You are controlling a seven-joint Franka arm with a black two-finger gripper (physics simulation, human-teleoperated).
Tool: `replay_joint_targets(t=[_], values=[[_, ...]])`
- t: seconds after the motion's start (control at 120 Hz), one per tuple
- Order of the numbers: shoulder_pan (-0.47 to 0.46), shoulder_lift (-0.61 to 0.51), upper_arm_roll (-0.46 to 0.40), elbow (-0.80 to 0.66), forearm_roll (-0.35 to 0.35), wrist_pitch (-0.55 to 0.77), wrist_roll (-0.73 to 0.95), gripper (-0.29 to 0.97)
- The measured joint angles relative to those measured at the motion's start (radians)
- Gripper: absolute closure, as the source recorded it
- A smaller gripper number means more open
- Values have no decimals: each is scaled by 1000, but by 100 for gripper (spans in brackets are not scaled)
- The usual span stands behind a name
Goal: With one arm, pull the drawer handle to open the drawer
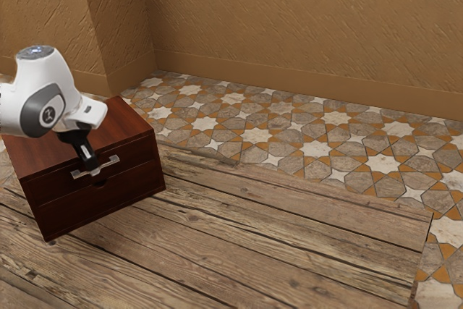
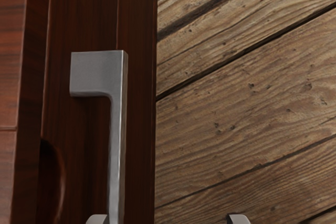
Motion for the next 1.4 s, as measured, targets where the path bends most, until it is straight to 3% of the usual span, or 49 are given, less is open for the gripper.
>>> replay_joint_targets(t=[0.667, 1.133, 1.4], values=[[4, 75, 16, 8, 2, 65, -4, 45], [3, 70, 17, 2, 1, 78, 2, 57], [-8, 64, 15, -15, 2, 79, 2, 56]])
